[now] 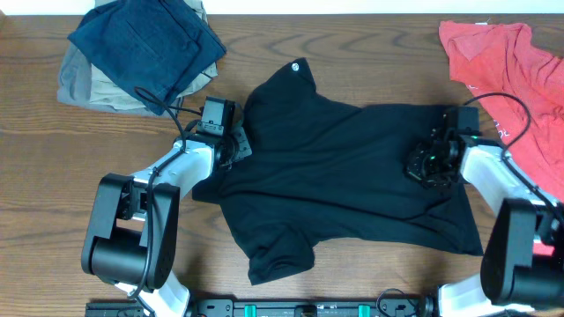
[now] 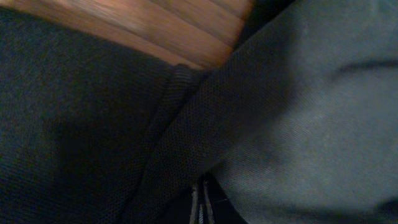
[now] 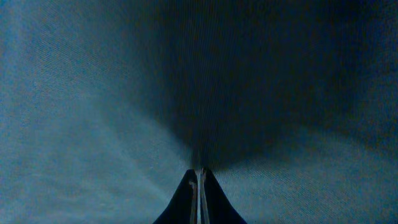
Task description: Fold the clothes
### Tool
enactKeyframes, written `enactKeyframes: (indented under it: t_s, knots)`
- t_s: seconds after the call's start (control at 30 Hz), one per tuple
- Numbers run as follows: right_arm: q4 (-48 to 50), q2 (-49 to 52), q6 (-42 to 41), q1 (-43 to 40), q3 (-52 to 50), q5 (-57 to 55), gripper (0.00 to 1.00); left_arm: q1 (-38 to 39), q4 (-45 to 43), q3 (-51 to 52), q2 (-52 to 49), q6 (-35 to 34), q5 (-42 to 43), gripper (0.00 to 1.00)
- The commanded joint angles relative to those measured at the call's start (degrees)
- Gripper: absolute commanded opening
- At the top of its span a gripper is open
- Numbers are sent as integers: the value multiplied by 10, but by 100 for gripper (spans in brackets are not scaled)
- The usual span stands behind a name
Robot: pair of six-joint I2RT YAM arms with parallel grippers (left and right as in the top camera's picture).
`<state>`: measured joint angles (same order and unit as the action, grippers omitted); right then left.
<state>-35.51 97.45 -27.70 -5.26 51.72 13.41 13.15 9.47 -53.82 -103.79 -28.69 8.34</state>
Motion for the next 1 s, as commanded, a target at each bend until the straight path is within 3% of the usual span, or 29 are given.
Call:
enactKeyframes:
  t_s: [0.0, 0.37, 0.67, 0.8, 0.9, 0.97]
  knots:
    - [0, 27, -6, 12, -2, -8, 3, -18, 12, 0, -10, -2, -68, 6]
    - [17, 83, -6, 12, -2, -17, 1, -110, 37, 0, -9, -25, -110, 6]
    - [12, 83, 9, 4, 70, -29, 9, -128, 42, -1, 43, -9, -77, 7]
    - [-47, 83, 30, 4, 167, -29, 17, -128, 49, -1, 116, -2, -72, 21]
    - [-97, 83, 45, 5, 249, -28, 27, -128, 78, -1, 186, 17, -38, 48]
    - [-111, 83, 47, 6, 283, -29, 32, -128, 113, -1, 224, 19, -5, 51]
